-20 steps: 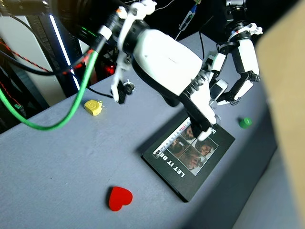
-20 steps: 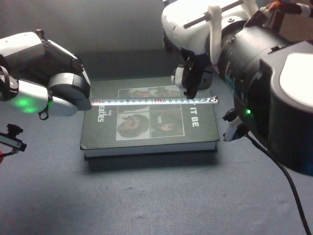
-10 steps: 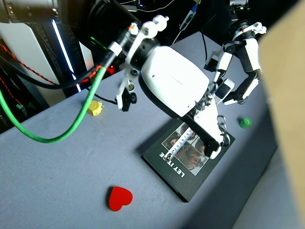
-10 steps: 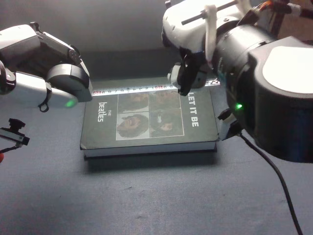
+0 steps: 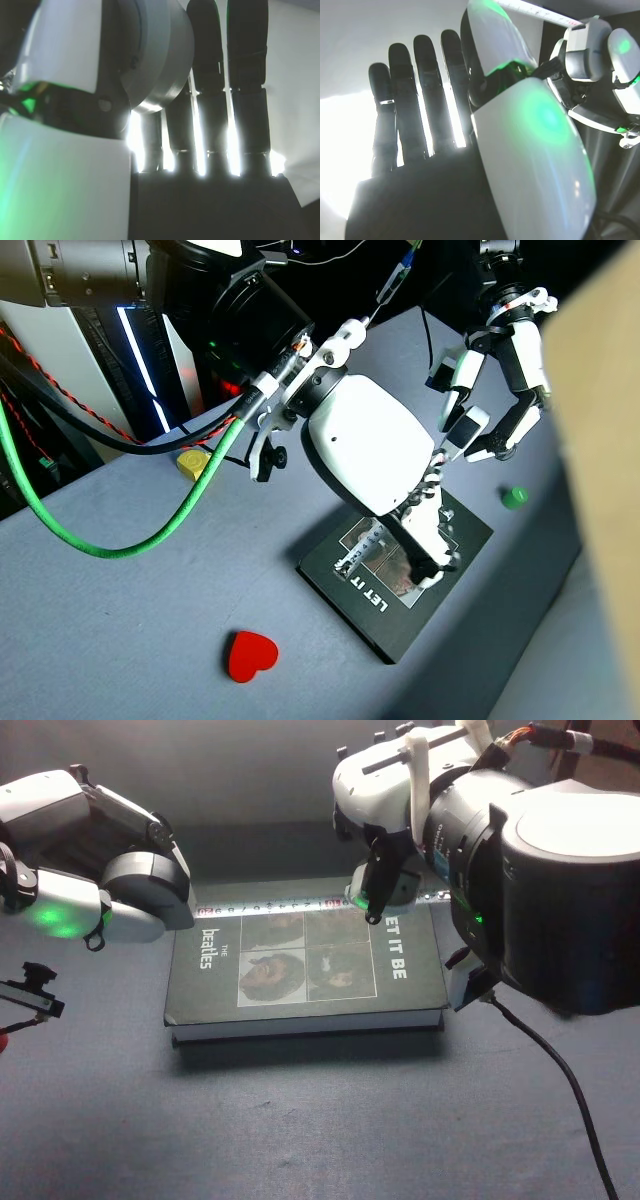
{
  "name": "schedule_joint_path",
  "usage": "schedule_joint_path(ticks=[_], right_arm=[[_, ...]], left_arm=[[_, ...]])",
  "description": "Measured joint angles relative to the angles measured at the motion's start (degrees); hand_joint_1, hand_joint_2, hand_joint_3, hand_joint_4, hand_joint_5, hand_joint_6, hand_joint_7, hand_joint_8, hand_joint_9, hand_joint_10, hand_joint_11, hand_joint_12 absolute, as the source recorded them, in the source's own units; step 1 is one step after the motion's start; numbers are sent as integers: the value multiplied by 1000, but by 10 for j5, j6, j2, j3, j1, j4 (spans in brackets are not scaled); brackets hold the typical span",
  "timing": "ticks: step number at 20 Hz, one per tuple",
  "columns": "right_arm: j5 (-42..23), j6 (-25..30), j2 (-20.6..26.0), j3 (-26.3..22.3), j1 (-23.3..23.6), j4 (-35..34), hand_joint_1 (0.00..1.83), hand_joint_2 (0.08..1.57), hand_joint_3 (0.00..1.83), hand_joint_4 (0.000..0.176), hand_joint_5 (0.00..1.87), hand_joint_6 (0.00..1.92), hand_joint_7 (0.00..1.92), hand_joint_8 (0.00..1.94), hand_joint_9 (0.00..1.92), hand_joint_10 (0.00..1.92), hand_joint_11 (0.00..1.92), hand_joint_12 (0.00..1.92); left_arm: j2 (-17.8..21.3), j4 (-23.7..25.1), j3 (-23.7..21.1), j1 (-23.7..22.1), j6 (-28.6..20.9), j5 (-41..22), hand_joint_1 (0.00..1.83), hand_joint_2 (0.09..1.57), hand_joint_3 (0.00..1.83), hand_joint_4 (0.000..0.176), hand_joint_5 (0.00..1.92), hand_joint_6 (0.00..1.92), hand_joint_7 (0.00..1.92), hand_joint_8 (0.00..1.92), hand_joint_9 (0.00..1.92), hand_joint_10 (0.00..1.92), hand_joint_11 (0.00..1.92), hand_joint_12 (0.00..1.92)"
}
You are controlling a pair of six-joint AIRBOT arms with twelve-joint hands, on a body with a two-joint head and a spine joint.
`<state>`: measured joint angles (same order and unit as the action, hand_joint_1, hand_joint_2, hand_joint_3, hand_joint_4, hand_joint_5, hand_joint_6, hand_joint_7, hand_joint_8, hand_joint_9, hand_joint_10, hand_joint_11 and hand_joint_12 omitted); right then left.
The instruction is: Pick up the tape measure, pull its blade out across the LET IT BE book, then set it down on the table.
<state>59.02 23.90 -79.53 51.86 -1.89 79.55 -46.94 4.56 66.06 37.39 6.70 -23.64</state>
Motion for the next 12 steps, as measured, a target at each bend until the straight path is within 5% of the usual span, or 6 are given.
schedule_joint_path(ticks=[12], right_arm=[[-9,-21,-7,13,-3,-20,984,1185,0,0,652,12,609,13,564,26,135,1007]], left_arm=[[-1,11,6,1,-8,-6,1397,1037,0,0,989,846,1284,418,1112,884,1084,743]])
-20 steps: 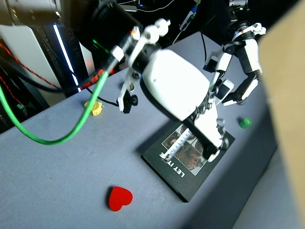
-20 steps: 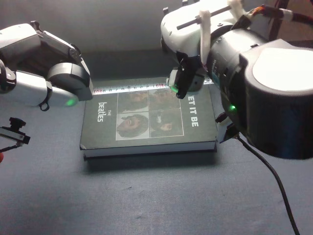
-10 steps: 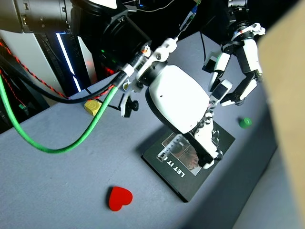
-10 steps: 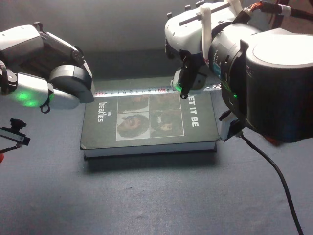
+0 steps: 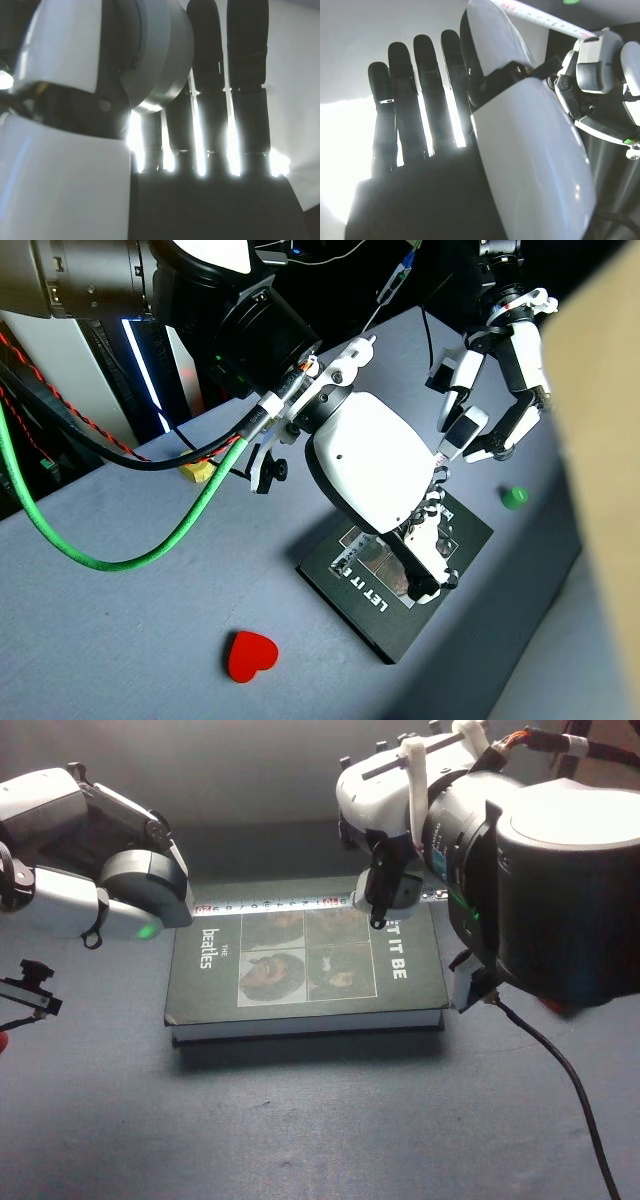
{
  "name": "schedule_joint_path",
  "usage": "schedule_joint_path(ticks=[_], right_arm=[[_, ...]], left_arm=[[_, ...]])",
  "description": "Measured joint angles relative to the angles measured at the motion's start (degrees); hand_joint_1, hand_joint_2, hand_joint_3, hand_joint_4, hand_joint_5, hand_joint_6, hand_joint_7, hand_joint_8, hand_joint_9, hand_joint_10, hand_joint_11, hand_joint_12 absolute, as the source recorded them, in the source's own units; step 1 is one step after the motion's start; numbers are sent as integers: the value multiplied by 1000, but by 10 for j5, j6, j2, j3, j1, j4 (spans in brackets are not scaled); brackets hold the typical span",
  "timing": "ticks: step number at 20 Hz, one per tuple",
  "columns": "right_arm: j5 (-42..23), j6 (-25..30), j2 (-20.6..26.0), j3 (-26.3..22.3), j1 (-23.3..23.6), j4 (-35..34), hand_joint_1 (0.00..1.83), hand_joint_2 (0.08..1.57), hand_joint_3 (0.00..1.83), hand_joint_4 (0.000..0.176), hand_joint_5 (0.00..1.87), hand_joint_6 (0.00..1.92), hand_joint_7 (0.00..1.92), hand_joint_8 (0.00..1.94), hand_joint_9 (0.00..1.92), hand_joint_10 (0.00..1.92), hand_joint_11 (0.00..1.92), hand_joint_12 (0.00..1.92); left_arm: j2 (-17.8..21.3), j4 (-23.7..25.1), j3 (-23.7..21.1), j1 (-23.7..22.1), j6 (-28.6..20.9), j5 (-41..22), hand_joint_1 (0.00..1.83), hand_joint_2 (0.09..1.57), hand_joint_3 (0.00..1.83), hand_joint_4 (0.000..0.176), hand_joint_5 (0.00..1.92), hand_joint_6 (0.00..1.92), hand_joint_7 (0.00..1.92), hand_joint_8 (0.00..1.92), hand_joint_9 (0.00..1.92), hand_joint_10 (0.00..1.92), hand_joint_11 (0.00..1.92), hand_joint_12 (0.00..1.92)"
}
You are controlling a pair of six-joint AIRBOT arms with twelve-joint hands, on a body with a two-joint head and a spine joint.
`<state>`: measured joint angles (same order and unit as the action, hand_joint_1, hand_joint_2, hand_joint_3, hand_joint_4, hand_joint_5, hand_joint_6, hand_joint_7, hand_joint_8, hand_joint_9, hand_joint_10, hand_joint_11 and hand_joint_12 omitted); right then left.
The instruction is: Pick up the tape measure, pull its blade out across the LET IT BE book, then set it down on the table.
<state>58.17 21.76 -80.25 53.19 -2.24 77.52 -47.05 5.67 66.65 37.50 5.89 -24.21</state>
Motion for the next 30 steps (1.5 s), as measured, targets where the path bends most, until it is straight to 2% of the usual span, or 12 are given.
schedule_joint_path(ticks=[1,2,3,5,8,9,11,14,18,28,29,30], right_arm=[[0,-1,-2,0,-3,5,988,1181,0,0,659,14,613,14,567,26,123,999],[0,-1,-7,5,-7,-1,990,1179,0,0,653,10,614,13,564,23,125,999],[0,-1,-9,7,-9,-1,990,1179,0,0,653,10,614,13,564,23,125,999],[0,0,-13,15,-11,-3,992,1179,0,0,675,18,621,14,567,23,131,1000],[0,-1,-13,17,-11,-4,992,1179,0,0,683,20,625,14,573,24,146,1006],[0,-1,-13,17,-11,-4,990,1177,0,0,676,16,625,13,575,24,148,1007],[0,-1,-13,17,-11,-4,983,1175,0,0,673,14,626,12,573,22,141,1004],[0,-8,-10,15,-11,-4,982,1175,0,0,669,11,634,14,564,16,129,998],[3,-21,2,-3,-11,-5,984,1178,0,0,692,18,648,16,566,15,131,997],[9,-24,14,-31,-12,3,976,1192,2,0,648,0,626,6,552,6,104,990],[10,-23,14,-31,-13,6,976,1192,2,0,644,0,627,6,552,6,106,990],[11,-22,14,-31,-13,7,976,1192,2,0,644,0,627,6,552,6,106,990]], left_arm=[[0,0,0,0,0,0,1397,1038,0,0,985,851,1291,412,1103,890,1084,743],[0,0,0,0,0,-2,1498,1030,0,0,998,764,1329,271,1144,704,950,1336],[0,0,0,0,0,-3,1498,1030,0,0,998,764,1329,271,1144,704,950,1336],[-1,0,0,0,0,-7,1398,1037,0,0,985,851,1303,383,1105,885,1061,769],[-1,0,0,0,0,-9,1397,1038,0,0,985,854,1298,394,1102,891,1068,753],[-1,1,0,1,0,-10,1397,1038,0,0,984,855,1297,395,1102,891,1068,751],[-1,6,1,4,-4,-12,1497,1034,1,0,984,774,1307,317,1145,713,925,1358],[-1,6,1,5,-4,-12,1401,1034,1,0,998,847,1303,369,1111,872,1024,849],[-2,30,5,6,-20,-14,1398,1034,1,0,991,842,1298,387,1124,866,1071,739],[-4,36,6,6,-24,-16,1398,1034,0,0,1000,830,1300,397,1114,871,1063,722],[-4,36,6,6,-24,-16,1481,1029,4,0,1008,767,1314,323,1151,724,936,1252],[-4,36,6,6,-24,-16,1481,1029,4,0,1008,767,1314,323,1151,724,936,1252]])
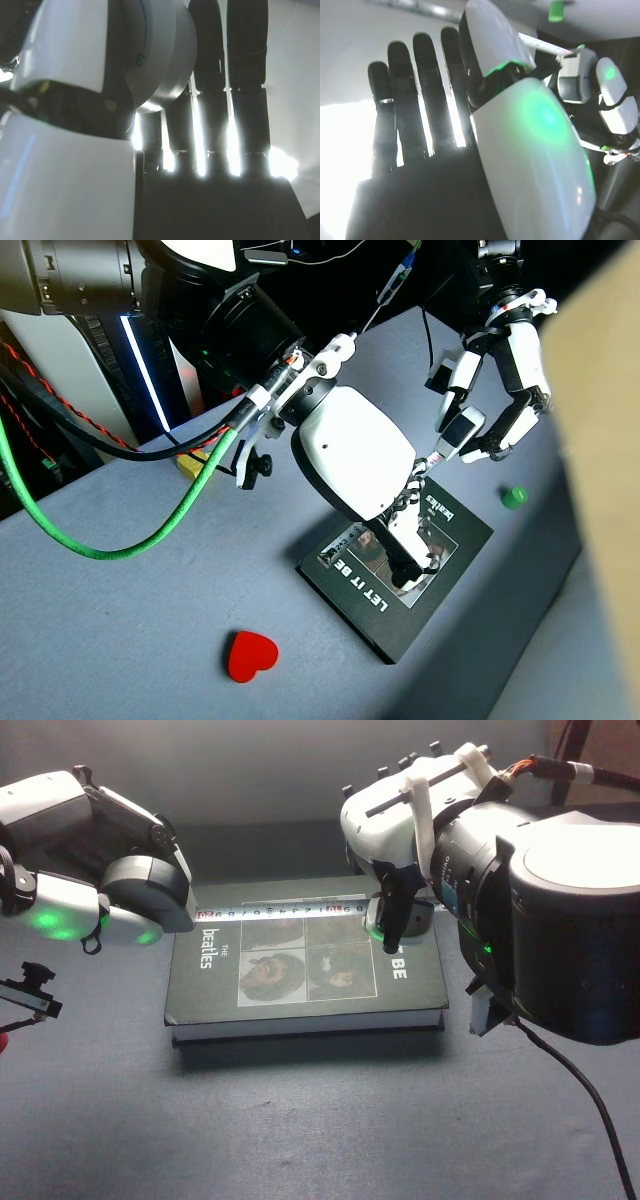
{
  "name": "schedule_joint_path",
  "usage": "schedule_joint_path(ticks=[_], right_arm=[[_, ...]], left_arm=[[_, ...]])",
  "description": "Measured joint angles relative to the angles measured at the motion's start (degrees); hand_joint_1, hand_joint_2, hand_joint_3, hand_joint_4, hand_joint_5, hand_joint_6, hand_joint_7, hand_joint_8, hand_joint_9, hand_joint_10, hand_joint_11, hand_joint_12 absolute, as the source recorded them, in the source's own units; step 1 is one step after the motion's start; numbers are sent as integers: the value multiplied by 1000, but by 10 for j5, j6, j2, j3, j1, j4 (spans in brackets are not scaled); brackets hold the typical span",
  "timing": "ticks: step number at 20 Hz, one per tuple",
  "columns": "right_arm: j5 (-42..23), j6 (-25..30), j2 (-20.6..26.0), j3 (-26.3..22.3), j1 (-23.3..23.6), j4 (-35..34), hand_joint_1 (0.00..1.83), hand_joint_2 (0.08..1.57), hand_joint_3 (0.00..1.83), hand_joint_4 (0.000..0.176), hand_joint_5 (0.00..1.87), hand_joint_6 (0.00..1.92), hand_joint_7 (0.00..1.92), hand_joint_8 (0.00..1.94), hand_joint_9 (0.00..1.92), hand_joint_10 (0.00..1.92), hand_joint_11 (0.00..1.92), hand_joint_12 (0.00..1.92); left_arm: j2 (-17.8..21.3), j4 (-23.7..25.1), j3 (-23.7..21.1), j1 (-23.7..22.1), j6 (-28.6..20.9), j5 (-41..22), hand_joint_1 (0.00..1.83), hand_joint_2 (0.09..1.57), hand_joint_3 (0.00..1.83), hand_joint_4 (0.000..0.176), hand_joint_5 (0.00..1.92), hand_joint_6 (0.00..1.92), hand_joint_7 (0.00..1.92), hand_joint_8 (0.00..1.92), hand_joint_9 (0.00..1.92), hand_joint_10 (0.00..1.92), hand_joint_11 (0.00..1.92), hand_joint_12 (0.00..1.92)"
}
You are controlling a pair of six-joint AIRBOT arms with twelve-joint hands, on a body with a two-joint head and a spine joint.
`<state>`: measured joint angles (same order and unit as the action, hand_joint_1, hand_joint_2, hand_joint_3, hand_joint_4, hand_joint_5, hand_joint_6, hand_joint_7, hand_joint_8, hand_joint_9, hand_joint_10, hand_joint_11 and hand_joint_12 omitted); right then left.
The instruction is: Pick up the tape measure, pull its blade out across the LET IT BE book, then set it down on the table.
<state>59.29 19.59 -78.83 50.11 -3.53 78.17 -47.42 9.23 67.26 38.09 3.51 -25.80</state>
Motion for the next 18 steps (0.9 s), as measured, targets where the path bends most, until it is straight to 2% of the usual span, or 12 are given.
schedule_joint_path(ticks=[1,2,3,4,6,8,10,11,12,13,17,18], right_arm=[[0,1,0,0,0,0,977,1191,1,0,664,9,651,15,569,12,118,992],[0,3,0,0,-4,7,978,1191,1,0,670,11,655,16,564,9,113,989],[1,5,0,0,-6,7,980,1191,1,0,671,11,645,11,555,6,104,984],[2,5,0,0,-8,2,982,1192,1,0,669,10,641,9,558,6,106,984],[3,7,0,0,-9,2,983,1193,1,0,650,1,629,4,563,8,114,988],[3,7,0,0,-9,4,979,1201,4,0,643,0,618,0,550,3,112,991],[3,7,0,0,-9,3,979,1202,4,0,644,1,619,1,551,3,112,992],[3,7,0,0,-9,3,979,1203,4,0,643,0,619,1,548,1,107,991],[3,7,0,0,-9,3,977,1205,4,0,658,8,642,10,560,7,110,993],[4,7,0,0,-9,3,978,1205,3,0,654,6,649,12,563,8,112,993],[3,7,0,0,-9,4,973,1207,3,0,672,13,661,16,562,7,110,990],[3,7,1,-2,-9,5,972,1207,2,0,671,12,658,13,559,5,106,986]], left_arm=[[0,0,0,0,0,0,1498,1029,3,0,1007,751,1314,306,1156,699,918,1358],[0,0,0,0,0,0,1501,1029,2,0,1006,747,1314,303,1156,695,919,1376],[0,0,0,1,0,-1,1420,1030,0,0,1010,796,1328,311,1135,823,986,1011],[0,0,1,1,0,-2,1403,1032,1,0,1002,821,1312,352,1123,865,1045,837],[0,0,1,1,0,-4,1397,1038,2,0,984,843,1289,405,1111,892,1071,733],[0,0,1,1,0,-4,1396,1046,0,0,957,870,1263,458,1104,908,1065,719],[0,0,1,1,0,-4,1396,1046,0,0,956,871,1263,459,1105,908,1078,724],[0,0,1,1,0,-4,1481,1033,1,0,980,786,1297,338,1152,731,965,1240],[0,0,1,1,0,-4,1402,1034,1,0,991,833,1298,376,1131,858,1043,826],[0,0,1,1,0,-4,1398,1038,0,0,985,845,1285,404,1124,875,1067,765],[0,0,1,1,0,-4,1396,1046,0,0,960,878,1257,458,1108,908,1083,731],[0,1,1,1,0,-5,1480,1036,3,0,977,802,1286,356,1148,748,937,1263]])
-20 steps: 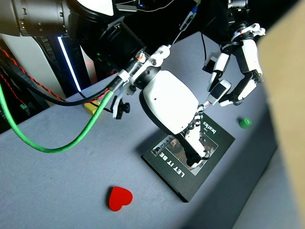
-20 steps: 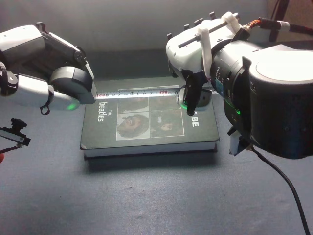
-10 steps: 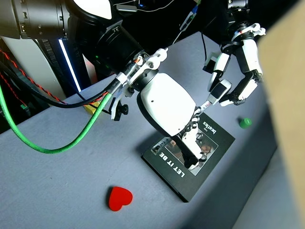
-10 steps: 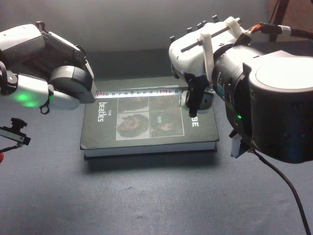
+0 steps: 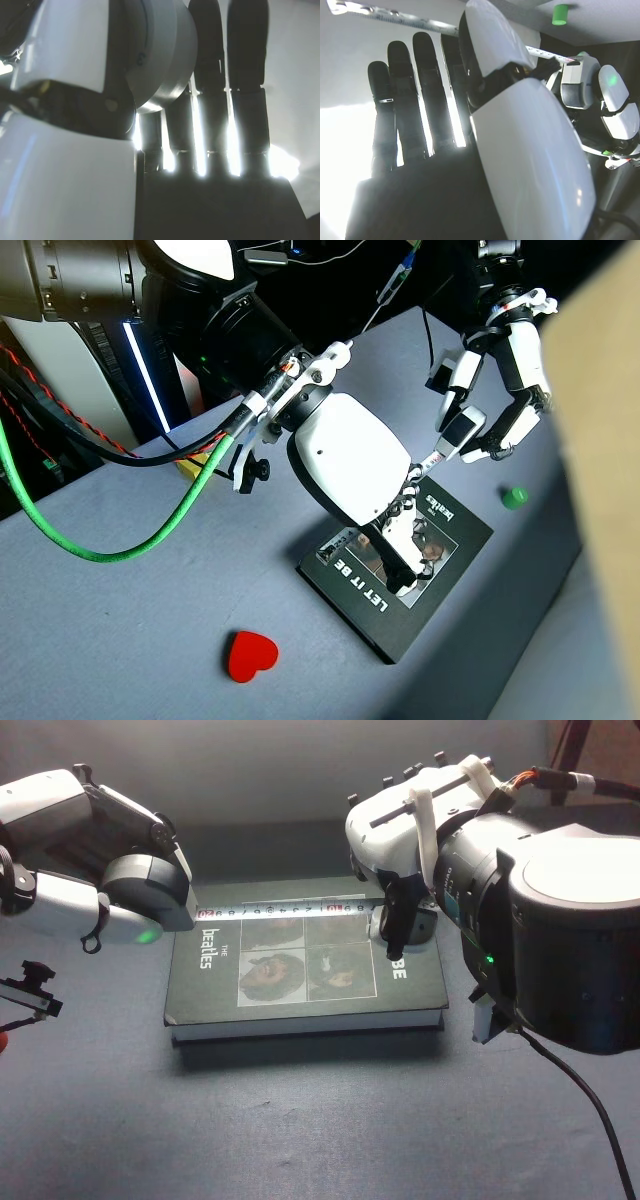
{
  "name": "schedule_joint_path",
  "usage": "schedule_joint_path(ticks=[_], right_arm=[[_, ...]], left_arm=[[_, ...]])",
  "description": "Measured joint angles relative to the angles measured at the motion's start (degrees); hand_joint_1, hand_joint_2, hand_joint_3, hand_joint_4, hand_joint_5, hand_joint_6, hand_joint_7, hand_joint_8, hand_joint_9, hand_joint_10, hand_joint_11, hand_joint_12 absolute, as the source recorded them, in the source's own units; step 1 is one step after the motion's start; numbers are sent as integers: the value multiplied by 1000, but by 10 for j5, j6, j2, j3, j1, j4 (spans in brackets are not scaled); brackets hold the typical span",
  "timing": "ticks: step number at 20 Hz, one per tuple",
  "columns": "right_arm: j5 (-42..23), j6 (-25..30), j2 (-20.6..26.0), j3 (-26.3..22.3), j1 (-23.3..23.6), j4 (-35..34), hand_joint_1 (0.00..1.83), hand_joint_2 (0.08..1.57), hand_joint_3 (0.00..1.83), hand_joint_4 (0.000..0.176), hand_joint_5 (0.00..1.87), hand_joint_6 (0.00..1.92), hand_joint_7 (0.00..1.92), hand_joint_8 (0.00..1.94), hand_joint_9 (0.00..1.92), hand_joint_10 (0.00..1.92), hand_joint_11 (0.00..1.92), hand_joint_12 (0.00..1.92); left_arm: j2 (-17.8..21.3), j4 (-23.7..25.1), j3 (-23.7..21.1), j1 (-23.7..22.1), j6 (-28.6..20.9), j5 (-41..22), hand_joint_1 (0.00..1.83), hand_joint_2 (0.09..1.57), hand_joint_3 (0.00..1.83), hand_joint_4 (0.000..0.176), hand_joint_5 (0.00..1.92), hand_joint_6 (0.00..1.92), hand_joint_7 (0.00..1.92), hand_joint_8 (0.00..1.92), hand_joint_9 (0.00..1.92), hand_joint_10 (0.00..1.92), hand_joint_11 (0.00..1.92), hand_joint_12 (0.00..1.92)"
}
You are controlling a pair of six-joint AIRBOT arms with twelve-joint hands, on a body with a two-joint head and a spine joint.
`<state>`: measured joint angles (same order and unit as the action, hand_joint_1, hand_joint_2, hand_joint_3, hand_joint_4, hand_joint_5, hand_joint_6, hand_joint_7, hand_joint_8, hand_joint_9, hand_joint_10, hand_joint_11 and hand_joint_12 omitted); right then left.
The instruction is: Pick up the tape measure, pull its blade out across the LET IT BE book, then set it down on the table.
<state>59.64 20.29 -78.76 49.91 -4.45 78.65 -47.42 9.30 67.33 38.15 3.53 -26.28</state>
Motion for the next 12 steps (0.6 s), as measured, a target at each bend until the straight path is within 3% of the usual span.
schedule_joint_path(ticks=[1,3,4,5,6,7,12], right_arm=[[0,0,0,-1,0,2,972,1207,2,0,671,12,658,13,559,5,106,986],[0,0,0,-2,0,5,971,1207,2,0,670,10,664,15,560,5,104,983],[-1,0,0,-2,0,6,971,1207,2,0,670,10,664,15,560,5,104,983],[-1,0,0,-2,0,7,971,1207,1,0,678,13,664,14,557,3,109,984],[-1,0,0,-3,0,9,971,1207,1,0,673,10,663,13,562,5,114,985],[0,0,0,-3,0,9,971,1208,1,0,662,5,671,15,575,11,130,991],[-1,0,0,-3,-1,12,971,1207,1,0,654,2,672,14,567,7,121,985]], left_arm=[[0,0,0,2,0,-2,1480,1036,3,0,977,802,1286,356,1148,748,937,1263],[0,3,0,2,0,-2,1397,1043,0,0,971,870,1290,403,1101,900,1032,777],[0,3,0,2,0,-3,1397,1043,0,0,971,870,1290,403,1101,900,1032,777],[0,3,0,2,0,-3,1481,1036,0,0,986,794,1324,292,1131,750,944,1256],[0,3,0,2,0,-3,1415,1033,0,0,992,826,1342,292,1118,843,980,983],[0,3,0,2,0,-3,1401,1037,0,0,984,849,1322,343,1105,881,1046,830],[0,3,0,3,0,-4,1397,1041,1,0,974,868,1297,396,1094,906,1081,758]])
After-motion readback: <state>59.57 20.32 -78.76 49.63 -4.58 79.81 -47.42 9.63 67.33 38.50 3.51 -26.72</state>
